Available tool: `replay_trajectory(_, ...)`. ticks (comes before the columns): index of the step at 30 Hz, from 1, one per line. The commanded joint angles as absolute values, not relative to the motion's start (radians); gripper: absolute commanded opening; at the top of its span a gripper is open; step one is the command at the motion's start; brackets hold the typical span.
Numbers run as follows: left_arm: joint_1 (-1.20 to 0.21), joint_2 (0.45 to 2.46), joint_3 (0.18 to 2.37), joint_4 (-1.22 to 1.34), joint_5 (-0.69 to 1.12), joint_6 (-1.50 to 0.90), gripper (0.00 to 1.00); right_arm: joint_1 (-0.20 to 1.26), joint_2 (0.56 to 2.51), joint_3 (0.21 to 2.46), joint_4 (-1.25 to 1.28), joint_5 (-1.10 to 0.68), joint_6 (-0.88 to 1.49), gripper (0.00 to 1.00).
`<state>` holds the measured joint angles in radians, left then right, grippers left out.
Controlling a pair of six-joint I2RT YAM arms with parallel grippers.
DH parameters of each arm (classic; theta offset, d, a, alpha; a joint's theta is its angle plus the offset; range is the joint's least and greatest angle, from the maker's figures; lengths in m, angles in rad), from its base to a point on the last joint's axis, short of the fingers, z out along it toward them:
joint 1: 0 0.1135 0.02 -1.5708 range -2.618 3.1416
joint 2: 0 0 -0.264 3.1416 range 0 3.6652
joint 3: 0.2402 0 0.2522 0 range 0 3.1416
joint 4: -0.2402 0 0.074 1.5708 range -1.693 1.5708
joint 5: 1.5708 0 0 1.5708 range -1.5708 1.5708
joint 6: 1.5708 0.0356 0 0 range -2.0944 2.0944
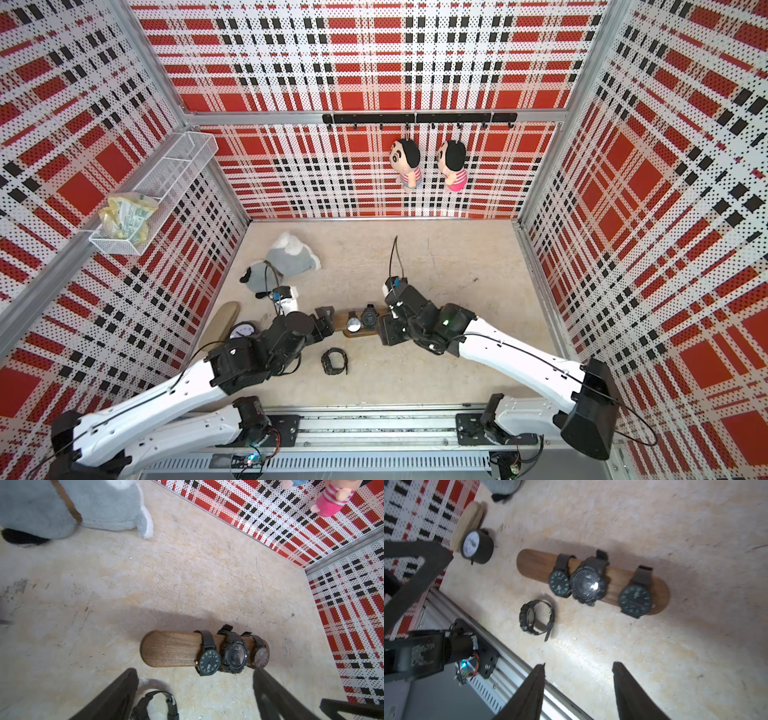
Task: Place watch on stand
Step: Place the watch on the stand, then pick up the watch at the center of the board.
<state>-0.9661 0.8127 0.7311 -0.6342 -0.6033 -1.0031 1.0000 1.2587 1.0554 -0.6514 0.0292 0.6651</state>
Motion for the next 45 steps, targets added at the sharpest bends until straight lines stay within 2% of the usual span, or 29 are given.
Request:
replay_trajectory(1, -0.968, 0.738, 0.683, -0.672, -0.624, -1.055, 0.97, 1.069, 1.322, 1.061, -0.580, 0.029, 0.717, 0.56)
replay_trajectory(7, -0.967, 0.639, 0.637, -0.701, -0.625, -1.089, 1.00, 1.174, 1.448, 1.068, -0.506, 0.012, 0.752, 0.56)
replay_trajectory(14, -0.967, 0.599, 0.622, -0.719, -0.632, -1.102, 0.98, 1.244, 1.608, 1.148, -0.510, 0.028, 0.740, 0.55)
replay_trajectory(28, -0.968, 0.519, 0.588, -0.741, -0.633, -1.143, 0.98, 1.229, 1.822, 1.274, -0.537, 0.072, 0.703, 0.46)
replay_trajectory(33, -0.969, 0.523, 0.588, -0.743, -0.627, -1.144, 0.98, 1.213, 1.852, 1.281, -0.536, 0.071, 0.695, 0.39)
replay_trajectory(45, -0.969, 0.541, 0.588, -0.741, -0.632, -1.146, 0.98, 1.200, 1.911, 1.286, -0.511, 0.066, 0.684, 0.33)
